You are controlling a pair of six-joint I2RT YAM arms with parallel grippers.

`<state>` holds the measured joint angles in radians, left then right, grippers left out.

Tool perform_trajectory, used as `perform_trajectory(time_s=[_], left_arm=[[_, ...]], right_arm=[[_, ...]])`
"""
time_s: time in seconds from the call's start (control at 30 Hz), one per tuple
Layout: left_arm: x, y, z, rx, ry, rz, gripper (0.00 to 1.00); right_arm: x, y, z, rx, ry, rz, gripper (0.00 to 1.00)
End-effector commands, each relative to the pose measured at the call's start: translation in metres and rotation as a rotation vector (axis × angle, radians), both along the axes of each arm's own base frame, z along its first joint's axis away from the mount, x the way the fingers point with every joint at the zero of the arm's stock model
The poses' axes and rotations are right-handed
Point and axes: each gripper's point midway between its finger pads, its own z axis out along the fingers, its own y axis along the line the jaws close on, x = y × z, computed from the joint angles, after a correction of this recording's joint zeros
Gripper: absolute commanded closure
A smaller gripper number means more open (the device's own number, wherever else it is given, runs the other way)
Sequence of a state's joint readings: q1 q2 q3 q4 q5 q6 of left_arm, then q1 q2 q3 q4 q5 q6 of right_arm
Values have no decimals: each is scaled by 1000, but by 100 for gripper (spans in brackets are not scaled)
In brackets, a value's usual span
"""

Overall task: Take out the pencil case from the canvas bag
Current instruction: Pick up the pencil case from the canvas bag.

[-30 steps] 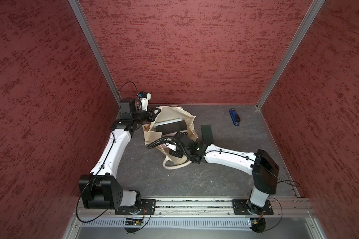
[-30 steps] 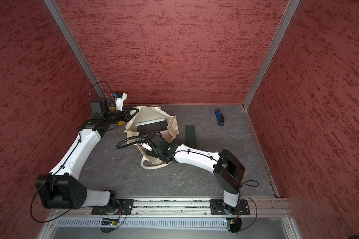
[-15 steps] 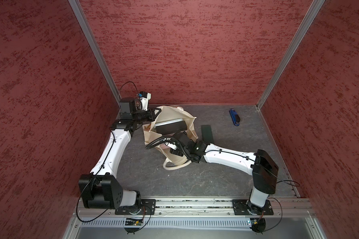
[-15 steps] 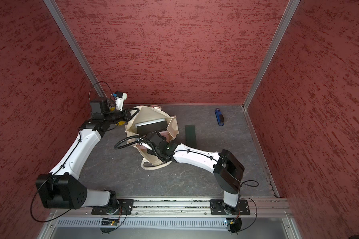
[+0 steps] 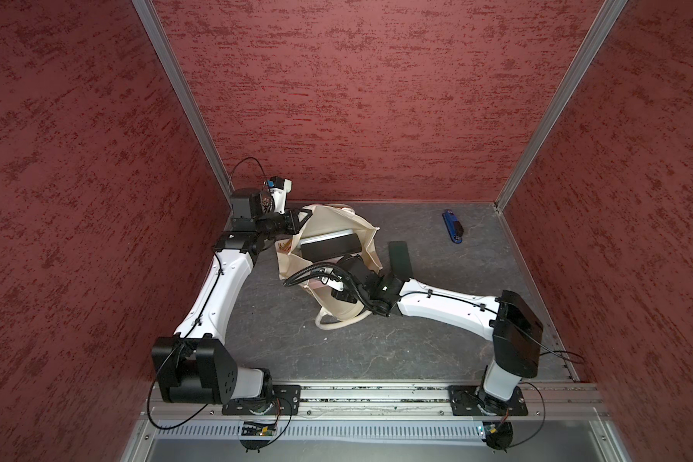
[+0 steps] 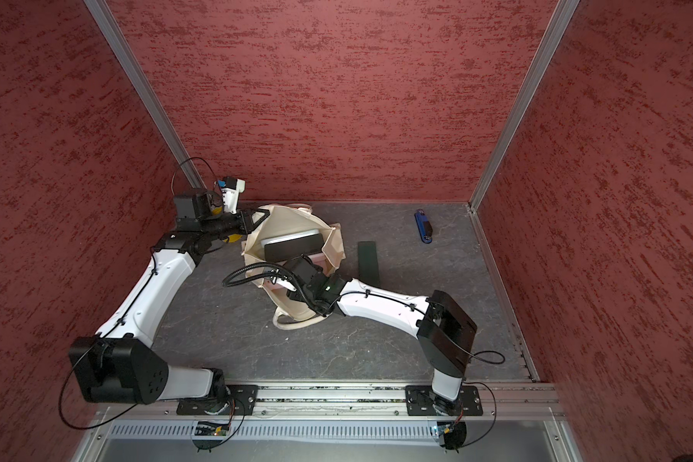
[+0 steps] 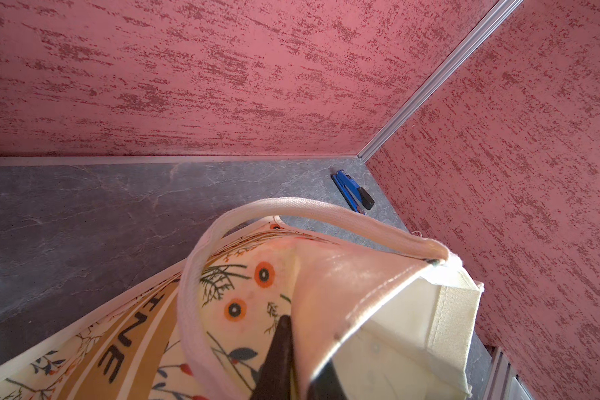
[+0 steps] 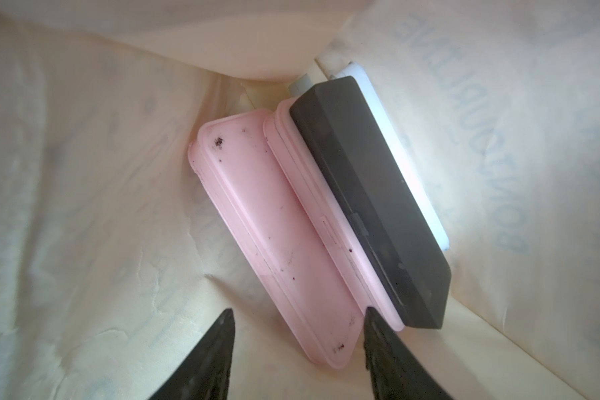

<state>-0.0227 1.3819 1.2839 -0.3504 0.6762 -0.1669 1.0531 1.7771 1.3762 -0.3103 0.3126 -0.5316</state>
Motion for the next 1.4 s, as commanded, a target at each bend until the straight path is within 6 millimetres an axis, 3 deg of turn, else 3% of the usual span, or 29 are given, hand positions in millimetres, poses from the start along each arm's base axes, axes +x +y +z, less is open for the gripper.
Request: perform_trajectory(time_s=[0.0, 0.27, 0.53, 0.9, 1.0, 1.17, 1.37], left_arm=[[-3, -6, 0, -29, 19, -28, 100], [3, -11, -5, -89, 46, -52, 100], [4, -28, 3, -221, 117, -170, 100], [5, -20, -2, -218, 125, -147, 99], [7, -14, -2, -216, 122, -132, 99], [10, -3, -4, -213, 119, -103, 98], [10, -1, -4, -213, 118, -99, 99]], right_arm=[[0, 11, -15, -20, 2, 34, 37], [14, 8, -53, -141, -19, 55, 33], [30, 7, -70, -188, -53, 24, 31], [59, 8, -67, -227, -247, -16, 30], [67, 9, -60, -216, -245, -24, 34], [70, 9, -47, -171, -213, -20, 46], [60, 12, -63, -178, -133, 28, 50]])
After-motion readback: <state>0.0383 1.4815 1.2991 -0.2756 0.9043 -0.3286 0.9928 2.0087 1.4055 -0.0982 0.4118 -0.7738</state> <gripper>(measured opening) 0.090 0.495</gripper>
